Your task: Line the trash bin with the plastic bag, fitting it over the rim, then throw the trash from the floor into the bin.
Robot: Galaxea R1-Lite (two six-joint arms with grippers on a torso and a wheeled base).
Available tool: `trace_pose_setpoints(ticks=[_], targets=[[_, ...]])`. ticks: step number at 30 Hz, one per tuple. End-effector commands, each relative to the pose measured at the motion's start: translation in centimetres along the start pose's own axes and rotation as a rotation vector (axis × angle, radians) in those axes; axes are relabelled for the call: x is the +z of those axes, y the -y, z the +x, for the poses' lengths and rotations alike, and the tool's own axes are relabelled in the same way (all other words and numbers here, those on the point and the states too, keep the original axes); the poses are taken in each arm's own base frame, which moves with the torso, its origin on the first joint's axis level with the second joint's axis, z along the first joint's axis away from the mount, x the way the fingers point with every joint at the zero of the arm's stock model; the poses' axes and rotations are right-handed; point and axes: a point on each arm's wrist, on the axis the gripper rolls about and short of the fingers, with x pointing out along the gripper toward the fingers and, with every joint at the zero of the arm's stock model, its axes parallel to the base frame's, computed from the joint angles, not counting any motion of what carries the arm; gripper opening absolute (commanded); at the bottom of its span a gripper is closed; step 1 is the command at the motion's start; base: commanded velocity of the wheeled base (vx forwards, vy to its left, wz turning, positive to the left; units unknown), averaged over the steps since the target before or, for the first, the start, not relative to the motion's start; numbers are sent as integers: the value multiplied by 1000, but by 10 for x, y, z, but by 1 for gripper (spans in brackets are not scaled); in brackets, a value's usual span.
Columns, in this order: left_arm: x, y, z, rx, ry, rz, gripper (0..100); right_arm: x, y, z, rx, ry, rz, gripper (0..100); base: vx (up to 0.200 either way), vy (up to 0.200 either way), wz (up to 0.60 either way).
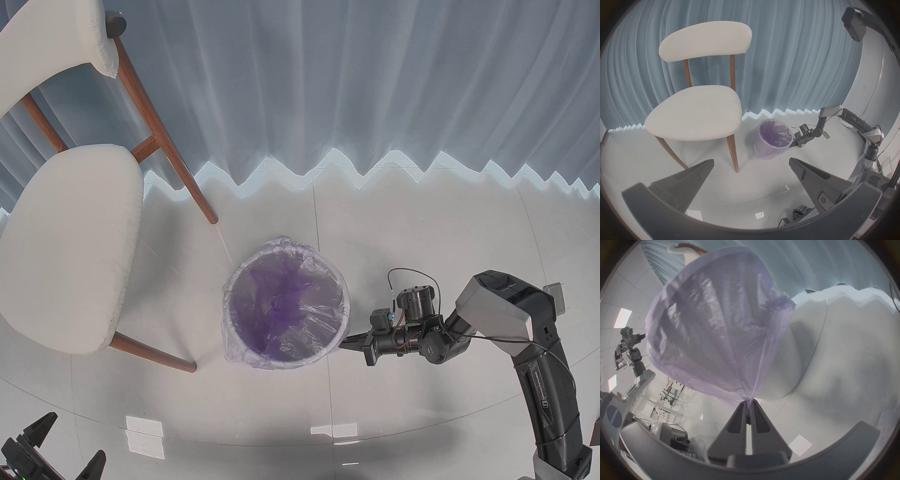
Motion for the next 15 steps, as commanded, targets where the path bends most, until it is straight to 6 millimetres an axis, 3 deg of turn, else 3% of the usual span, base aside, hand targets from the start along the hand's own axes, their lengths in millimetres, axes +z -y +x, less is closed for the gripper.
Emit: trace_pose_setpoints(ticks=[1, 11, 15], targets=[[-5, 0, 2, 1, -19, -2, 100, 13, 3, -1, -24, -28, 33, 0, 0, 0, 0], [-5, 0, 2, 1, -19, -2, 100, 20, 8, 3, -224, -185, 166, 0, 0, 0, 0], [-5, 0, 2, 1, -19, -2, 100, 22, 9, 4, -228, -210, 198, 0, 0, 0, 0]])
